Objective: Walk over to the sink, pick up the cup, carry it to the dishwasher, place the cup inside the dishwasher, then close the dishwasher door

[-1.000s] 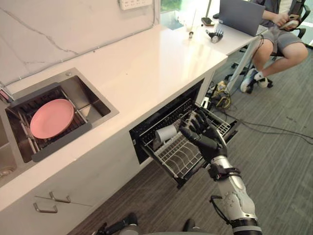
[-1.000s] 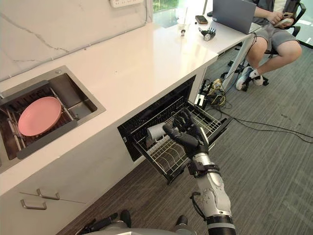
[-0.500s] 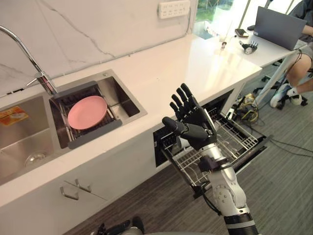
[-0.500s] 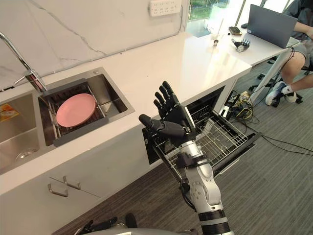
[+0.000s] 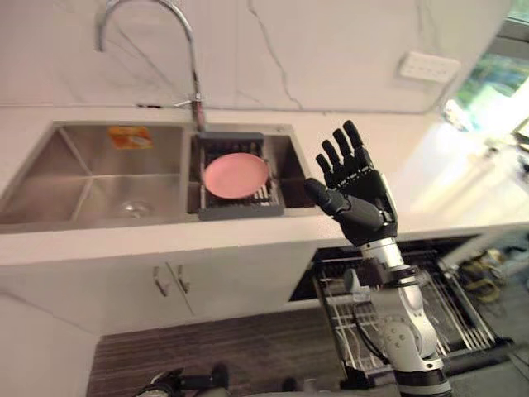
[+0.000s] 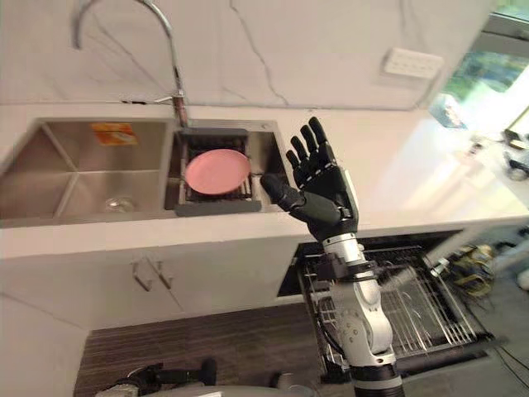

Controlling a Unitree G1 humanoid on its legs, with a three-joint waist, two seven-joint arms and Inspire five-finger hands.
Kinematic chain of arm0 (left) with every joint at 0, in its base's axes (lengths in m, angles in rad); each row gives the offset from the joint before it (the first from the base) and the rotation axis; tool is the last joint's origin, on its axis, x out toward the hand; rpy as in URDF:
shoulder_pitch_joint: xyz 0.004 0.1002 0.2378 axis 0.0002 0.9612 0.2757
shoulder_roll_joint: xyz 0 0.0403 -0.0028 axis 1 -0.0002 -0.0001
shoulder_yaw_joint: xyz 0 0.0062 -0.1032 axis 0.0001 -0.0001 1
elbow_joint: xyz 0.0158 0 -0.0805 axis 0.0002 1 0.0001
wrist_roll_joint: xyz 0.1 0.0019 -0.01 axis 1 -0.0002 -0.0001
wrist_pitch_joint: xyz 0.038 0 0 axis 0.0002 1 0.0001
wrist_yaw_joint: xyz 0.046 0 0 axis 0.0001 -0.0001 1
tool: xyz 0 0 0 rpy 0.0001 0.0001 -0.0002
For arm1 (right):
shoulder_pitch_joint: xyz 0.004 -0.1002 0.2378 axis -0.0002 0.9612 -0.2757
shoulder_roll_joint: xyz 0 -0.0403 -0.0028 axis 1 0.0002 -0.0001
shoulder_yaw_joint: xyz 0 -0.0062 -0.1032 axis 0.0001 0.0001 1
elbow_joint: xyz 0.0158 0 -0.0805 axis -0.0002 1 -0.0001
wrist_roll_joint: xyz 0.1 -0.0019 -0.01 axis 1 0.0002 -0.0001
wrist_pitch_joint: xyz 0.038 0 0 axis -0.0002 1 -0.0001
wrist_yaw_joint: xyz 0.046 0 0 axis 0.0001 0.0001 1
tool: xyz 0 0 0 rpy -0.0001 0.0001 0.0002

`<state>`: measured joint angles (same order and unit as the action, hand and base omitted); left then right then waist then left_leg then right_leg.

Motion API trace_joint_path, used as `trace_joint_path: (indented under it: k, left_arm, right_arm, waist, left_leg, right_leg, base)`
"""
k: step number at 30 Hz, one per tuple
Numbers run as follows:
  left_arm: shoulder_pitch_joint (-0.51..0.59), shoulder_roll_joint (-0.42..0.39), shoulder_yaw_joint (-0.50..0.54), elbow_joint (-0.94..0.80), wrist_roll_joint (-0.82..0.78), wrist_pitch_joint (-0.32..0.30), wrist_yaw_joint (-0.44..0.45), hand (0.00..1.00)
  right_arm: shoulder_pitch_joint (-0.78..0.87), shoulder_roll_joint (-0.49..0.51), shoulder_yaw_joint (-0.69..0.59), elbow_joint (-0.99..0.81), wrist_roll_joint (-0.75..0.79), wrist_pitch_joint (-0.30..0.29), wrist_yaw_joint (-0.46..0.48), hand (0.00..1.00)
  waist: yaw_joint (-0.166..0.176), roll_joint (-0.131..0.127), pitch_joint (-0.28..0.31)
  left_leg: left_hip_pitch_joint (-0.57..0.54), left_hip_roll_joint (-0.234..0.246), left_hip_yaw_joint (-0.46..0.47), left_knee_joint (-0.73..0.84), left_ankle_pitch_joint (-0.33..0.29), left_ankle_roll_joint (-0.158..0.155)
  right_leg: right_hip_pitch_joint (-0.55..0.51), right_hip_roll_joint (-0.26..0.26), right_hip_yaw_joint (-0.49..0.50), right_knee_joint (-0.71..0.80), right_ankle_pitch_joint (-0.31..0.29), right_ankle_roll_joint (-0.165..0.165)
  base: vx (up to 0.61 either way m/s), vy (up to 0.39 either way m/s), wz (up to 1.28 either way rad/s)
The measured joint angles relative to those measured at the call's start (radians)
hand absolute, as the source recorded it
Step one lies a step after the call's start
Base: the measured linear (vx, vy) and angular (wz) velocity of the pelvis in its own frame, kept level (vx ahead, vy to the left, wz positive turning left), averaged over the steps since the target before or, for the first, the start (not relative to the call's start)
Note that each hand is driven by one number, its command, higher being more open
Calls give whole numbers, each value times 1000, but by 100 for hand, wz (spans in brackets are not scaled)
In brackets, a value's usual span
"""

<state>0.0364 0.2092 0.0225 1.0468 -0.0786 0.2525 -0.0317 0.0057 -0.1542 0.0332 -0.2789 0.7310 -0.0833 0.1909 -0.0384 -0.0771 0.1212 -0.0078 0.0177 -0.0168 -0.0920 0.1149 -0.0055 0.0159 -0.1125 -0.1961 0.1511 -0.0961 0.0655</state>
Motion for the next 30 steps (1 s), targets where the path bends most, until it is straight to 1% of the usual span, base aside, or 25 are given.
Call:
trace_joint_path:
  k: [2,6,8,9,12,14,17,19,21,22,24,25,26,28,30]
  left_arm:
    - [0,-2,0,0,1,-5,-3,100]
    - [-8,-5,-4,-1,39,-26,-16,100]
    - [-8,-5,-17,-6,45,-35,-16,100]
    - [48,-7,-52,-13,38,-40,-14,100]
    - [48,-7,-52,-13,38,-40,-14,100]
    - [48,-7,-52,-13,36,-41,-14,100]
    - [48,-6,-49,-11,-18,-48,9,100]
    - [49,-11,-39,-11,-51,-60,29,100]
    - [54,-21,-4,-12,-113,-62,30,100]
    - [65,-27,22,-11,-167,-58,29,100]
    - [81,-30,33,-11,-210,-58,29,100]
    - [94,-37,55,-11,-254,-58,27,100]
    - [96,-41,68,-11,-273,-57,27,100]
    - [95,-41,72,-8,-276,-47,19,100]
    - [90,-39,71,-1,-228,-51,-1,100]
  right_arm:
    - [-1,2,-1,26,18,0,-3,100]
    - [-4,23,-1,56,18,0,-36,100]
    - [-4,37,0,65,15,0,-40,100]
    - [8,63,13,145,13,0,-46,100]
    - [8,63,13,145,13,0,-46,100]
    - [8,63,14,149,13,-1,-46,100]
    - [8,63,15,182,13,-7,-47,100]
    - [8,62,14,198,12,-10,-47,100]
    - [8,60,13,200,11,-14,-47,100]
    - [8,58,10,200,9,-18,-53,100]
    - [7,52,0,200,-4,-23,-65,100]
    - [6,51,-11,200,-20,-30,-73,100]
    - [6,51,-18,200,-27,-34,-78,100]
    - [3,51,-44,200,-51,-39,-109,100]
    - [3,51,-79,200,-64,-40,-146,100]
  waist:
    - [5,3,2]
    - [7,8,5]
    - [8,10,4]
    - [-30,38,-63]
    - [-30,38,-62]
    - [-29,38,-60]
    - [-23,40,-51]
    - [-12,44,-37]
    - [-3,52,-16]
    - [-3,56,-11]
    - [4,58,-10]
    - [19,59,-10]
    - [25,58,-10]
    - [34,56,-9]
    - [39,50,-7]
  left_leg:
    - [-9,0,-1,-1,7,-9]
    - [-8,-14,11,-2,-2,0]
    - [-5,-18,21,-2,-12,0]
    - [25,0,111,-3,-47,7]
    - [25,0,111,-3,-47,7]
    - [24,0,110,-3,-41,1]
    - [17,-1,109,-2,-27,-6]
    - [16,-1,110,-2,-21,-11]
    - [18,4,118,-1,-20,-17]
    - [18,20,175,2,-20,-19]
    - [18,26,203,12,-20,-19]
    - [21,25,208,15,-21,-16]
    - [21,23,210,16,-22,-14]
    - [27,7,210,13,-25,-9]
    - [44,-23,211,7,-36,8]
  right_leg:
    - [10,-2,-15,-11,3,2]
    - [48,-16,-43,-49,8,12]
    - [55,-21,-45,-52,9,14]
    - [72,-23,-19,-51,13,18]
    - [72,-24,-19,-51,13,18]
    - [72,-23,-21,-51,13,18]
    - [72,-23,-25,-60,12,19]
    - [75,-23,-26,-64,9,22]
    - [83,-23,-34,-65,6,22]
    - [91,-25,-52,-64,1,23]
    - [94,-29,-59,-60,-11,26]
    - [87,-32,-54,-49,-27,29]
    - [80,-35,-52,-38,-39,24]
    - [54,-59,-51,20,-74,31]
    - [40,-96,-49,80,-113,42]
  base:
    - [101,-33,34]
    - [96,8,23]
    - [50,19,6]
    - [0,0,0]
    - [0,0,0]
    - [0,0,2]
    - [0,0,3]
    - [-30,-4,1]
    - [-72,-8,15]
    - [-55,-7,28]
    - [-34,-5,16]
    - [-4,5,-4]
    - [19,14,-5]
    - [42,29,4]
    - [90,69,5]
